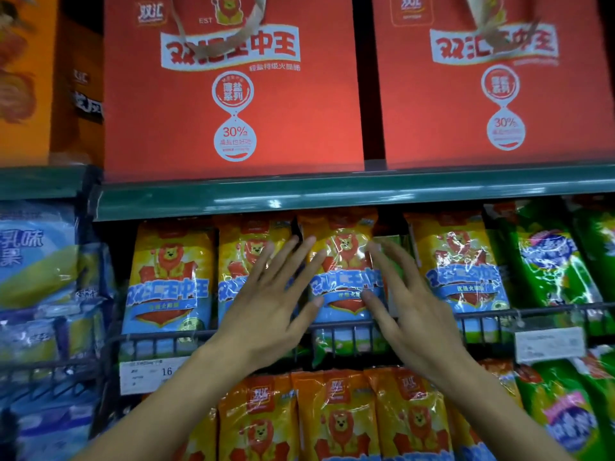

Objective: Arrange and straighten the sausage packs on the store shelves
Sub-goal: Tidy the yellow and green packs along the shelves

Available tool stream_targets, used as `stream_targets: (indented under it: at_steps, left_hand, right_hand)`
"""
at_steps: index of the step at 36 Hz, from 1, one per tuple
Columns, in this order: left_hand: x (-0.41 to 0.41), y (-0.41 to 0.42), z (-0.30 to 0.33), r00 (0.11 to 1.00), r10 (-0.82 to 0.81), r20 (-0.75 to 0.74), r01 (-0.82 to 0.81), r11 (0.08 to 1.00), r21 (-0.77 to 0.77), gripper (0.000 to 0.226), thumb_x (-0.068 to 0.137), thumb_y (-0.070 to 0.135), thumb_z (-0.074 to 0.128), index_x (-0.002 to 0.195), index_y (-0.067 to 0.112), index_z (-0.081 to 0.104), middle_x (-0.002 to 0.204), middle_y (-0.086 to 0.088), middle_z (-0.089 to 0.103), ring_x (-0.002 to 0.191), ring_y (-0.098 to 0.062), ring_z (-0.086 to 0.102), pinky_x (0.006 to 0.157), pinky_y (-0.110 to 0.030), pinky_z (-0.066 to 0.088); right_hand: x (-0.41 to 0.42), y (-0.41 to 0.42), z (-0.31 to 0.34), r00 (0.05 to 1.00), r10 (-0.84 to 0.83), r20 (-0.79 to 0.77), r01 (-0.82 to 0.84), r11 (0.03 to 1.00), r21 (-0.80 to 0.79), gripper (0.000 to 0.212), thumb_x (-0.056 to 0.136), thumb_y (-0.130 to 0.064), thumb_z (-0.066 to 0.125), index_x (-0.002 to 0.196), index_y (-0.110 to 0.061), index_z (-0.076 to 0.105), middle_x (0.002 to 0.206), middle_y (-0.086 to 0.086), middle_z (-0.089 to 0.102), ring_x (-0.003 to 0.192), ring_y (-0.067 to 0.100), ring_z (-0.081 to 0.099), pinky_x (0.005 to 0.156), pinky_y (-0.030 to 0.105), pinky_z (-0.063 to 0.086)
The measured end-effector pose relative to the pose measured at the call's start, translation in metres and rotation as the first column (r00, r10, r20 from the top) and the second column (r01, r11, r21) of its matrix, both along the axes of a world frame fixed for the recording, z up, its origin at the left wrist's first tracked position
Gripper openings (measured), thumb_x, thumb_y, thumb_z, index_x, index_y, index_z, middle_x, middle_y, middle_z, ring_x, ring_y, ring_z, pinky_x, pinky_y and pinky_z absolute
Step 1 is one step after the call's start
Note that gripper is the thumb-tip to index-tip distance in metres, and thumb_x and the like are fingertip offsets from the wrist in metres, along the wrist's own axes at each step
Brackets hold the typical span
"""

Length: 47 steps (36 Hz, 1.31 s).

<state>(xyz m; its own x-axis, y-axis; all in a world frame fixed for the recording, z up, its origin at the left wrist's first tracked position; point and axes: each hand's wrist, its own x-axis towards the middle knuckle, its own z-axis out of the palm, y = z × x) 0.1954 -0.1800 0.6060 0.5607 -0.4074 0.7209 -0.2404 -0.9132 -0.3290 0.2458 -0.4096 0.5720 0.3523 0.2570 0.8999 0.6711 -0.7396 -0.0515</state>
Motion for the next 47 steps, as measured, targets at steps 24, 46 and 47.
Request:
stream_targets:
  at_steps: [24, 46, 47]
  left_hand:
    - [0.01, -0.004, -0.01, 0.998, 0.043, 0.043, -0.04, 0.997, -0.066, 0.067, 0.102, 0.065, -0.001, 0.158, 0.034, -0.021, 0.164, 0.015, -0.03, 0.149, -0.008, -0.034, 0.125, -0.044, -0.014]
    - [0.041, -0.189, 0.019, 0.922, -0.295, -0.25, 0.094, 0.798, -0.595, 0.061, 0.107, 0.032, 0.048, 0.161, 0.03, 0.02, 0.126, 0.004, 0.058, 0.101, -0.019, 0.063, 0.084, -0.035, 0.053]
    - [0.044, -0.192, 0.02, 0.912, -0.279, -0.301, 0.052, 0.807, -0.589, 0.065, 0.107, 0.034, 0.047, 0.162, 0.033, 0.013, 0.13, -0.001, 0.058, 0.097, -0.02, 0.063, 0.079, -0.035, 0.052]
  right_hand:
    - [-0.014, -0.015, -0.004, 0.987, 0.111, -0.112, -0.12, 0.99, -0.072, 0.058, 0.103, -0.057, 0.034, 0.156, -0.051, 0.013, 0.161, -0.036, 0.001, 0.131, -0.01, 0.042, 0.093, 0.017, 0.048]
    - [0.033, -0.181, 0.022, 0.91, -0.055, -0.41, 0.004, 0.992, -0.126, 0.078, 0.102, -0.057, 0.038, 0.159, -0.029, -0.007, 0.067, 0.0, 0.053, 0.069, 0.025, 0.06, 0.065, 0.04, 0.05]
    - [0.036, -0.181, 0.021, 0.91, -0.053, -0.411, 0.006, 0.993, -0.115, 0.077, 0.102, -0.056, 0.037, 0.159, -0.029, -0.009, 0.063, 0.0, 0.054, 0.064, 0.024, 0.06, 0.061, 0.039, 0.049]
